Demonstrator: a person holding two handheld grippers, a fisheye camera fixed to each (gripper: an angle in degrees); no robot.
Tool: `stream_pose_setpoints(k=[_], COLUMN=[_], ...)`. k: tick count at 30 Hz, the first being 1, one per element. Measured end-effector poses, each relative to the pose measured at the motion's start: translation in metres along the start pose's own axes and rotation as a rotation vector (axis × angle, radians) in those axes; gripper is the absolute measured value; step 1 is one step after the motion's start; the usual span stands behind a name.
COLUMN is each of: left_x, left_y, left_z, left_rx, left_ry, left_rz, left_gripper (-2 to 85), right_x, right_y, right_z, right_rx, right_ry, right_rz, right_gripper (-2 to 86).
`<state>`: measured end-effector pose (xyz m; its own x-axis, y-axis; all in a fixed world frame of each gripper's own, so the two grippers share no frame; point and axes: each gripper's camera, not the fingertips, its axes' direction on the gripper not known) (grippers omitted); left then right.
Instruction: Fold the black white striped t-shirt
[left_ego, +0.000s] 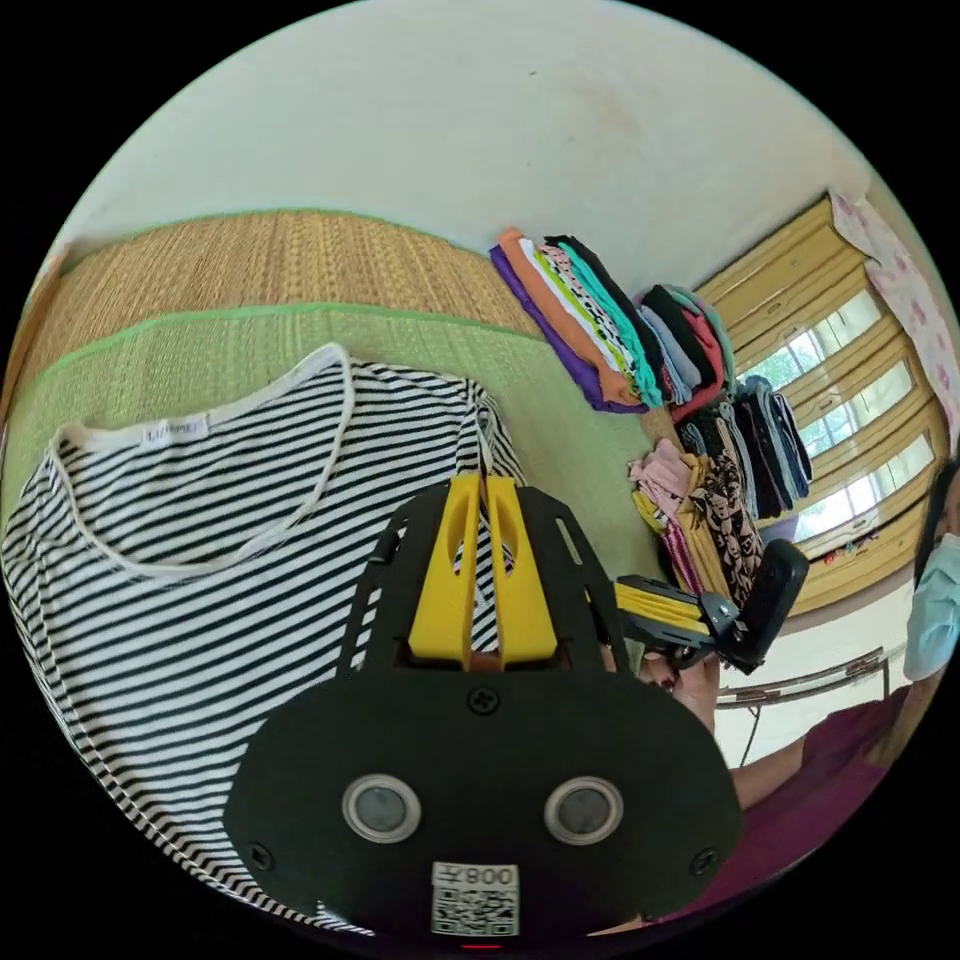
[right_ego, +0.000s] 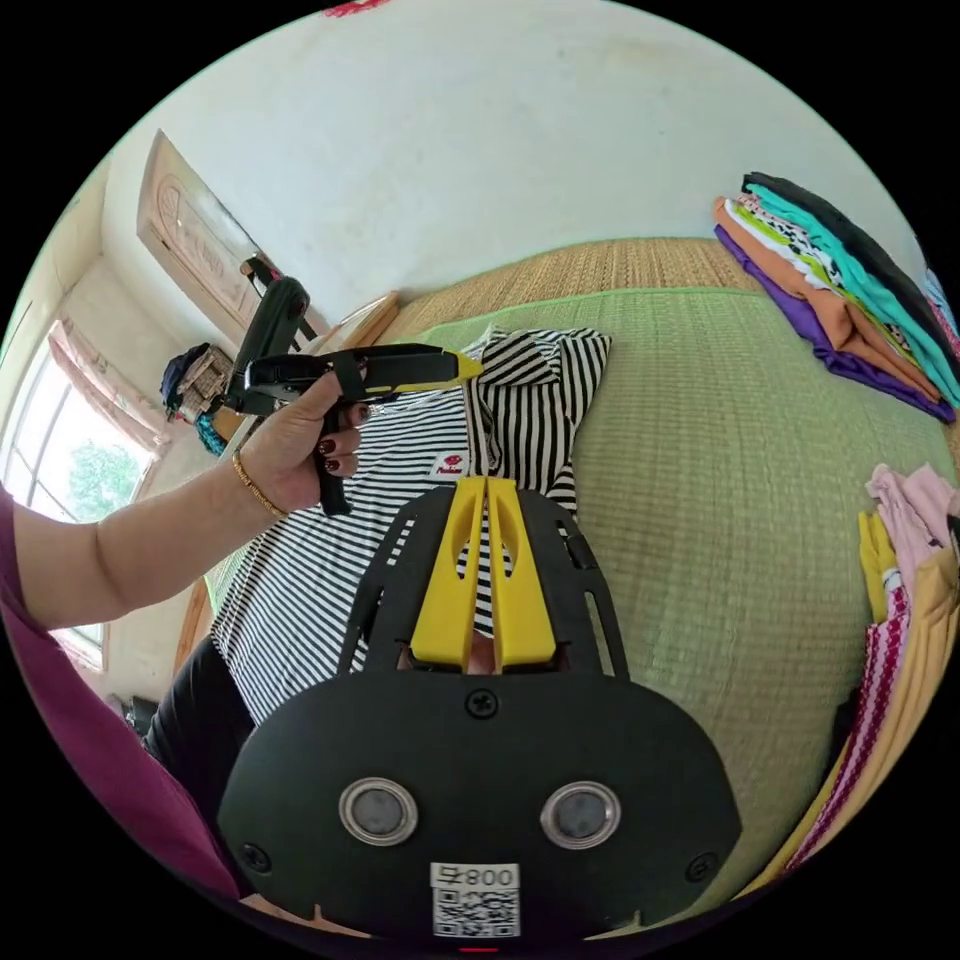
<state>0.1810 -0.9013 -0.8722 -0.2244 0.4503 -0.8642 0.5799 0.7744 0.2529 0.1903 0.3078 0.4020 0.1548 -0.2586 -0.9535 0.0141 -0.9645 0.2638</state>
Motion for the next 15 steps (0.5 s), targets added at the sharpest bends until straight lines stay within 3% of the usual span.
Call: stream_pose_setpoints(k=[8, 15], left_x=[-0.036, 0.015], left_y=[0.018, -0.015], left_z=[-0.025, -0.013], left_rx=[0.05, -0.009], left_ry=[-0.025, -0.142], left_rz=[-0.057, 0.198], left_gripper=[5.4, 6.9], right_x=[0.007, 0.007], right_y=[-0.015, -0.025], right_z=[0.033, 0.042], right_rx=[-0.136, -0.143], right_ry=[-0.076, -0.128], right_rz=[-0.028, -0.058], right_gripper=[1.3, 1.1])
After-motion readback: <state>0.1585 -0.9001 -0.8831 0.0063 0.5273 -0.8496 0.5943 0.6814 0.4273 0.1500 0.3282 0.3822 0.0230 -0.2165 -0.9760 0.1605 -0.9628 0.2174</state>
